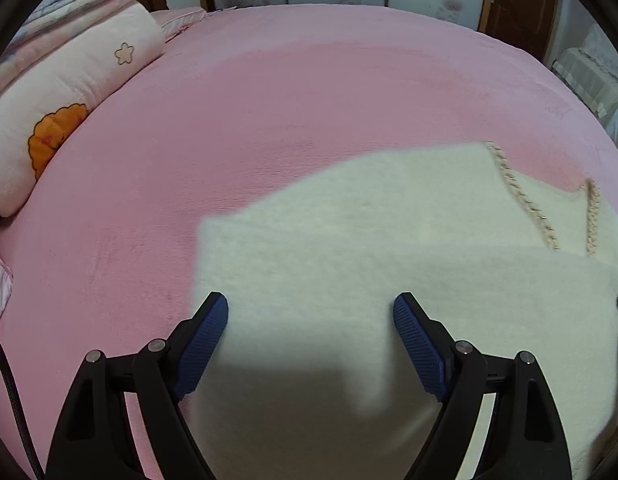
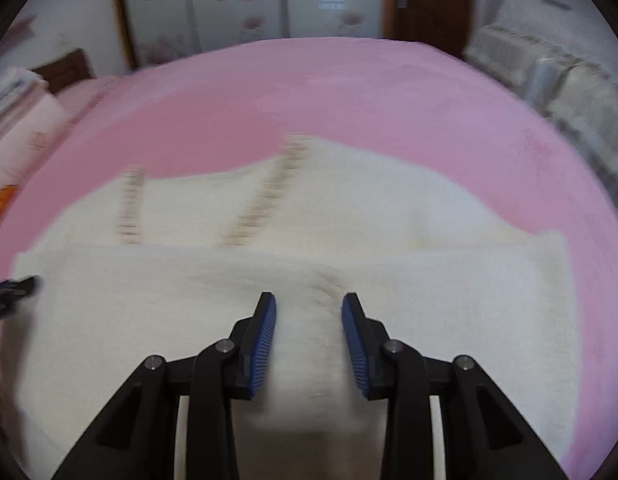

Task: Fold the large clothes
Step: 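Lift both tools away and move them to the cardigan hem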

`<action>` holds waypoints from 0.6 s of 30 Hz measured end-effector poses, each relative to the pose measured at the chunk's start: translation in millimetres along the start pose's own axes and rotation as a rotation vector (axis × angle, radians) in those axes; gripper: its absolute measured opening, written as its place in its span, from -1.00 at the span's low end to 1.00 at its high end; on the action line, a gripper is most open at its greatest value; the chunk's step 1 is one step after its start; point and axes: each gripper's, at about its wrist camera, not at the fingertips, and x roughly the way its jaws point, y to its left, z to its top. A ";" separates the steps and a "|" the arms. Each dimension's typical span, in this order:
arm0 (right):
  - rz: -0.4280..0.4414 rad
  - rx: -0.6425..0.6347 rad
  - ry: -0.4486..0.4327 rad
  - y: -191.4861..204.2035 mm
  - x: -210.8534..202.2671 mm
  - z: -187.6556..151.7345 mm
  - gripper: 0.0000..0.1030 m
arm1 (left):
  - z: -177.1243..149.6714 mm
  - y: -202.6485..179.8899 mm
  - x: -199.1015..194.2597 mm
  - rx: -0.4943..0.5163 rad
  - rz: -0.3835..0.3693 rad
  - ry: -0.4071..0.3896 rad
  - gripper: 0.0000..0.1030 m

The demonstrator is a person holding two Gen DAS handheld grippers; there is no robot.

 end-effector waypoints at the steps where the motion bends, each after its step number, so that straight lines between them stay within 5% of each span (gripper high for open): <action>1: -0.002 0.007 -0.011 -6.3 0.6 0.7 0.06 | -0.3 2.7 0.1 0.001 0.003 -0.003 0.63; 18: -0.016 0.068 0.024 -23.5 -24.9 -6.4 0.11 | -14.2 12.3 -44.9 0.029 0.023 0.013 0.63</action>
